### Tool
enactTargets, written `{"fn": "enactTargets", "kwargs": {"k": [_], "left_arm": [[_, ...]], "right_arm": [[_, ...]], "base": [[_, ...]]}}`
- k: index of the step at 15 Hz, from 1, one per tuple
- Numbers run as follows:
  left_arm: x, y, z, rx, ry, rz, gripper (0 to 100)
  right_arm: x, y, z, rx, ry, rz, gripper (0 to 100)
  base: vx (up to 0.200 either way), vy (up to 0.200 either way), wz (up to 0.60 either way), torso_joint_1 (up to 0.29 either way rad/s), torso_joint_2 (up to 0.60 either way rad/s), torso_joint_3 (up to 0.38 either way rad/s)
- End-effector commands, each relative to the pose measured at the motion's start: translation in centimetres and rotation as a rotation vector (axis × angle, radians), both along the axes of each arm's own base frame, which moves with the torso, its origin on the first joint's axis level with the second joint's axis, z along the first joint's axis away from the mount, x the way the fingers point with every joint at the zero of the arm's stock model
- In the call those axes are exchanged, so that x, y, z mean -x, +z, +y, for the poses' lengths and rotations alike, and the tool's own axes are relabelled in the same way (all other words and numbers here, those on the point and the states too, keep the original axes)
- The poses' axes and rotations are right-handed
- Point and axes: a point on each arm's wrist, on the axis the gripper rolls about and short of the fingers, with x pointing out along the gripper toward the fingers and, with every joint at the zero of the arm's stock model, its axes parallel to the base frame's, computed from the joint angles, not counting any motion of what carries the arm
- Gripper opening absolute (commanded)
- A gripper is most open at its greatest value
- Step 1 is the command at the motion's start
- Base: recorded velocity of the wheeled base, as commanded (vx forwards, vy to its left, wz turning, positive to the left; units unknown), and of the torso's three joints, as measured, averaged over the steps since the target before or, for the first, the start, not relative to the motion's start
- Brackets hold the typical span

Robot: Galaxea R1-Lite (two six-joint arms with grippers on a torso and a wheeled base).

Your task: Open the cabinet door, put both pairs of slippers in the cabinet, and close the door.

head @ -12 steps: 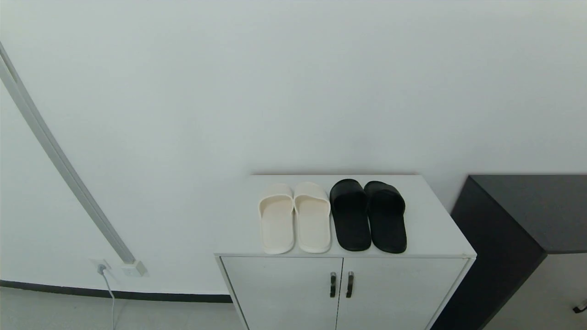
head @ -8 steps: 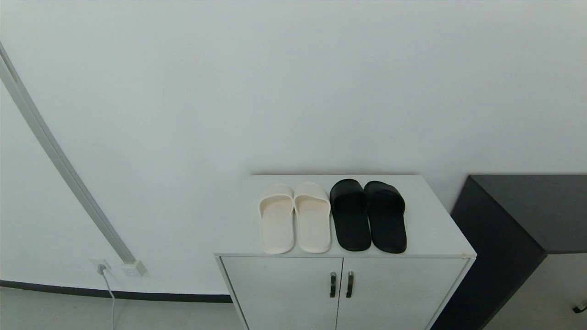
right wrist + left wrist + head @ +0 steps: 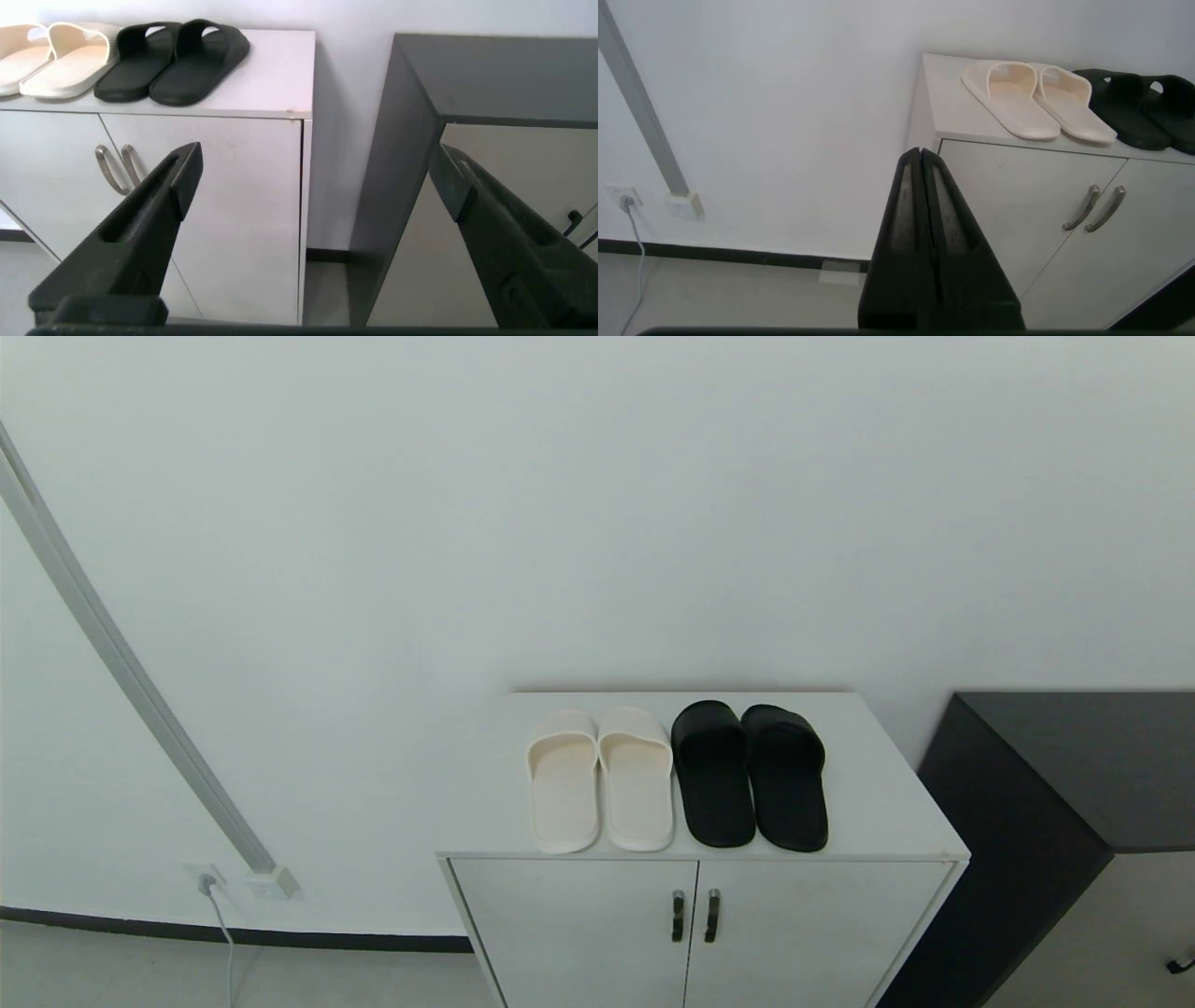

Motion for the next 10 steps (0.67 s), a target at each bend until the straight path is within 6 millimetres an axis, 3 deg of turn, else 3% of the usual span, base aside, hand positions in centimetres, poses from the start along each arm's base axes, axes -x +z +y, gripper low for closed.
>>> {"fn": "enactTargets", "kwargs": {"k": [1, 10], "left_arm": [[0.0, 0.0, 0.0, 0.0, 0.001, 0.0, 0], [0.0, 0.0, 0.0, -0.001, 0.001, 0.0, 0]], "right_arm": [[-0.01, -0.01, 0.0, 0.003, 0.002, 0.001, 100], [-0.01, 0.0, 0.02, 0.031, 0.008, -0.002, 100]], "base": [[0.0, 0.0, 0.0, 0.0, 0.0, 0.0], [0.0, 0.0, 0.0, 0.0, 0.0, 0.0]]}}
